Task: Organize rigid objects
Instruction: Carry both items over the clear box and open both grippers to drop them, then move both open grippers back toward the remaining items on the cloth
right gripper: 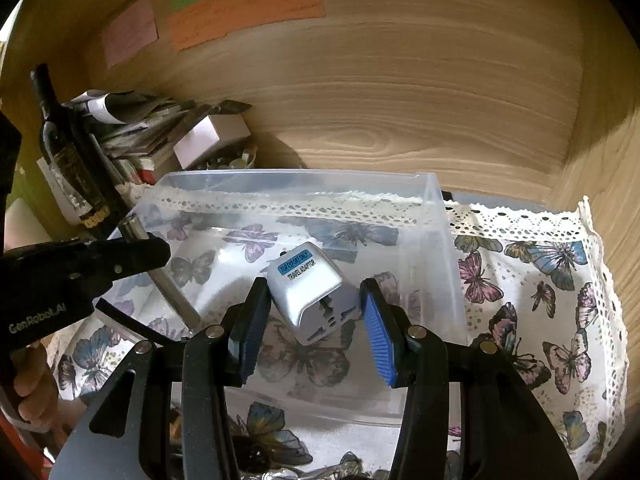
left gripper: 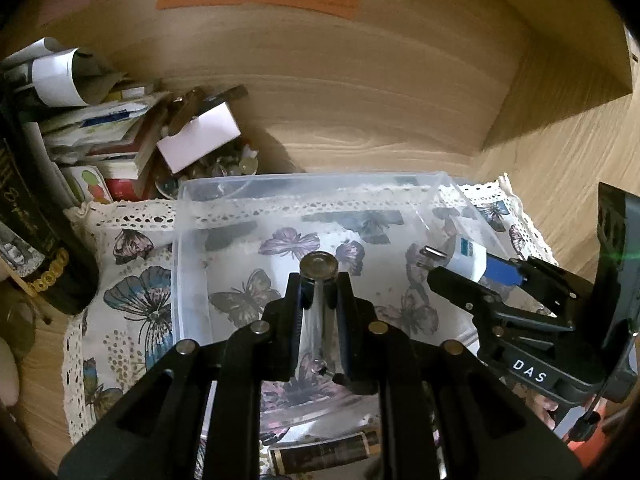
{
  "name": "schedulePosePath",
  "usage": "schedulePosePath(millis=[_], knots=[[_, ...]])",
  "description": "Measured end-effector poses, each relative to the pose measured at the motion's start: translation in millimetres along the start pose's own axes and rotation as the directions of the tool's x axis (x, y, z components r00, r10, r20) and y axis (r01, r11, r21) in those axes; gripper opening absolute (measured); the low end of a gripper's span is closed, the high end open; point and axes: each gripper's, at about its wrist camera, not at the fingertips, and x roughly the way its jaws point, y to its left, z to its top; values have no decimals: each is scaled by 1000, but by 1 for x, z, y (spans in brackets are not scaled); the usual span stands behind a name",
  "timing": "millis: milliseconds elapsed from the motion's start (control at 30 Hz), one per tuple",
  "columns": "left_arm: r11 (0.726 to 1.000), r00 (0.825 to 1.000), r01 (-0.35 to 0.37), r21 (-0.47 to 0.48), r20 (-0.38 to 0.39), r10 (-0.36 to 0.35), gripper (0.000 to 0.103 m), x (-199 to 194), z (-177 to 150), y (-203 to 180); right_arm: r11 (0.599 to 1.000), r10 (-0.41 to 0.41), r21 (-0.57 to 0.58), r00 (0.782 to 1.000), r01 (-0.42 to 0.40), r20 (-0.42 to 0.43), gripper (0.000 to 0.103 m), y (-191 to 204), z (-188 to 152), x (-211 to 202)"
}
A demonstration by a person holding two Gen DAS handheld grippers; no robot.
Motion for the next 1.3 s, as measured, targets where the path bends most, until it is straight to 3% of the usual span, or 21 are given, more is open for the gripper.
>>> schedulePosePath(millis=[167,300,533,800,1000,1133,1300], knots=[[999,999,-38,-9,24,38,18,-9,4,5,1000,11,8,1000,-11,1,45,-1,2,-2],[997,995,-79,-2,66,79,37,-22,8,5,1000,14,9,999,-14,39,46,-1,5,-16],[994,985,-109,11,132,107,44,-49,11,3,1000,12,5,993,-13,116,61,3,5,-48],[991,975,-133,30,185,125,76,-83,-15,-6,1000,-4,-7,986,5,169,70,6,-11,-84],[989,976,-143,40,171,134,91,-92,-43,-12,999,-41,-4,986,43,161,74,3,-30,-98],[990,982,-140,33,135,135,94,-90,-63,-11,998,-58,16,989,56,133,76,-5,-45,-101],[994,994,-104,16,37,104,94,-73,-88,-10,997,-71,45,995,68,77,77,-15,-64,-96]])
